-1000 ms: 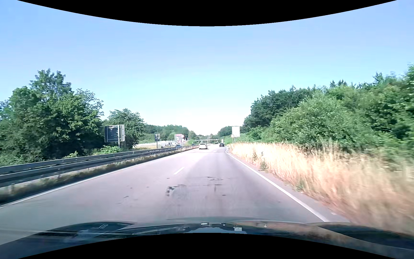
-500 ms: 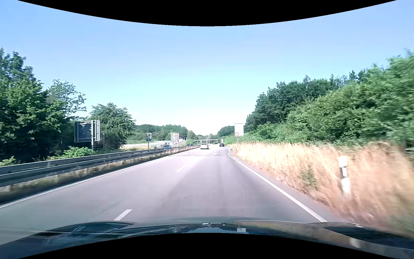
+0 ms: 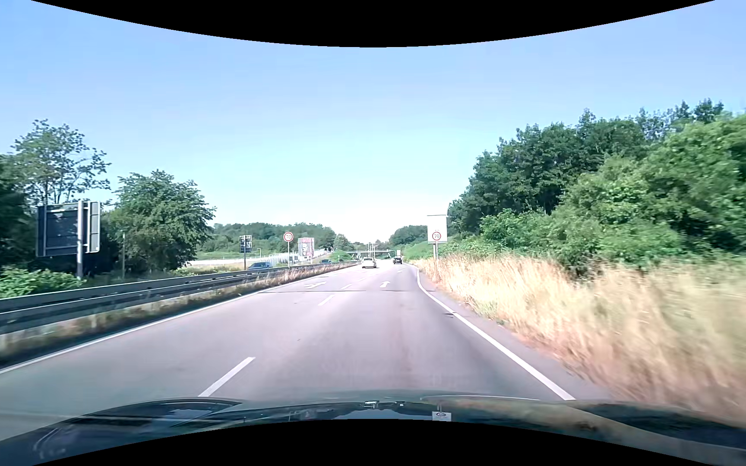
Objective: Follow the waypoints while adhering to traffic rules and regulations
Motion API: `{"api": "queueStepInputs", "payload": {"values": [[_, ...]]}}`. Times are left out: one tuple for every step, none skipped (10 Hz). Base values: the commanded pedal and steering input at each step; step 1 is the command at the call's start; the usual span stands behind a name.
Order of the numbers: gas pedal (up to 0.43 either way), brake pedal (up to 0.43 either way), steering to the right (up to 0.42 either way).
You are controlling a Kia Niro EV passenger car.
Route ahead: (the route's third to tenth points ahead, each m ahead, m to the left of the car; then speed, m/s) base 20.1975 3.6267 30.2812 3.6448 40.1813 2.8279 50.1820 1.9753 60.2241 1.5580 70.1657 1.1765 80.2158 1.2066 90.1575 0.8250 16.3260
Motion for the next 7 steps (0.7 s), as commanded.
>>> {"api": "queueStepInputs", "payload": {"values": [[0.138,0.0,0.008],[0.138,0.0,0.008],[0.138,0.0,0.008],[0.138,0.0,0.008],[0.138,0.0,0.008],[0.138,0.0,0.008],[0.138,0.0,0.008]]}}
